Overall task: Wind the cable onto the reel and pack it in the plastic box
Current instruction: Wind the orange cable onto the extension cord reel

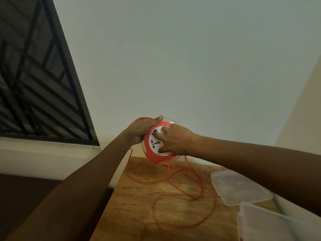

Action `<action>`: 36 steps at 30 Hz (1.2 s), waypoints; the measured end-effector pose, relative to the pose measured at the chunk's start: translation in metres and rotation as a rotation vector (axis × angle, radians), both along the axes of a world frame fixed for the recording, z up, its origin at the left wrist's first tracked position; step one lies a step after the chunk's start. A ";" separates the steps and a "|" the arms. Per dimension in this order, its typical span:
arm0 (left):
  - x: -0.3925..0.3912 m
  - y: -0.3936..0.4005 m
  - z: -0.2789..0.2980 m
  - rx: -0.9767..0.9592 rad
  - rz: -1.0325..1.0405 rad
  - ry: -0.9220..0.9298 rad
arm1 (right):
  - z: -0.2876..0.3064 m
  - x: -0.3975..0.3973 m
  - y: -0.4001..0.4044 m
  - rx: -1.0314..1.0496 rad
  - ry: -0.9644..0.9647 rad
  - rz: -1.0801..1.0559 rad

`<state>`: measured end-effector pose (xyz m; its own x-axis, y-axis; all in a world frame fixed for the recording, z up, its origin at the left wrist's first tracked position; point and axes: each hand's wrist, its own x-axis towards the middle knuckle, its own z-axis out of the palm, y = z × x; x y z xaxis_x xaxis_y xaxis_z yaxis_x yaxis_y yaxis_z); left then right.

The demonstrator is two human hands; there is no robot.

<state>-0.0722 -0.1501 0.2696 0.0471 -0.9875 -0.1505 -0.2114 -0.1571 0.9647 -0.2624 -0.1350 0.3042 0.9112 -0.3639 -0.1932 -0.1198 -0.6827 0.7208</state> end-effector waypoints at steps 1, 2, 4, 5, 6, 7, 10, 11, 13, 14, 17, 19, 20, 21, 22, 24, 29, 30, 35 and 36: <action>-0.001 0.002 -0.005 -0.008 -0.019 0.040 | -0.002 -0.002 -0.001 -0.005 -0.006 0.016; -0.003 0.004 -0.012 -0.019 -0.025 0.093 | -0.005 -0.004 -0.003 0.009 -0.047 0.006; -0.007 0.008 -0.028 -0.034 0.014 0.191 | -0.014 -0.007 -0.002 0.089 -0.187 -0.096; -0.010 0.009 -0.034 -0.041 0.051 0.215 | -0.021 -0.008 0.000 0.134 -0.267 -0.167; -0.014 0.009 -0.040 -0.044 0.088 0.220 | -0.029 -0.008 0.003 0.173 -0.356 -0.225; -0.017 0.008 -0.045 -0.041 0.117 0.215 | -0.037 -0.008 0.005 0.201 -0.444 -0.260; -0.023 0.007 -0.051 -0.009 0.137 0.165 | -0.056 -0.009 0.008 0.238 -0.621 -0.337; -0.024 0.007 -0.052 0.002 0.124 0.154 | -0.060 -0.010 0.010 0.237 -0.633 -0.349; -0.023 0.008 -0.053 0.013 0.103 0.150 | -0.066 -0.013 0.013 0.208 -0.617 -0.322; -0.022 0.009 -0.054 0.017 0.102 0.142 | -0.068 -0.015 0.015 0.180 -0.597 -0.283; -0.019 0.010 -0.059 0.033 0.091 0.108 | -0.070 -0.023 0.014 0.186 -0.440 -0.140; -0.019 0.010 -0.063 0.040 0.090 0.094 | -0.072 -0.029 0.012 0.247 -0.361 -0.069; -0.018 0.011 -0.064 0.042 0.092 0.100 | -0.073 -0.031 0.012 0.265 -0.347 -0.054; -0.017 0.011 -0.065 0.045 0.089 0.106 | -0.075 -0.031 0.013 0.275 -0.338 -0.045; -0.016 0.012 -0.066 0.050 0.082 0.109 | -0.076 -0.031 0.014 0.285 -0.333 -0.035; -0.014 0.013 -0.067 0.067 0.061 0.098 | -0.078 -0.030 0.015 0.280 -0.307 -0.026; -0.012 0.014 -0.070 0.091 0.035 0.133 | -0.084 -0.016 0.023 0.202 -0.320 -0.158; -0.014 0.014 -0.070 0.099 0.026 0.110 | -0.084 -0.012 0.025 0.270 -0.333 -0.191; -0.016 0.018 -0.085 0.074 0.027 0.027 | -0.090 -0.007 0.025 0.254 -0.280 -0.215; -0.016 0.019 -0.089 0.046 0.034 0.039 | -0.091 -0.008 0.024 0.241 -0.327 -0.229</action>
<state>-0.0879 -0.1309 0.1808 0.0738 -0.9774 -0.1979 -0.1675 -0.2077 0.9637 -0.2706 -0.1112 0.2131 0.8400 -0.5425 -0.0131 -0.4811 -0.7556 0.4445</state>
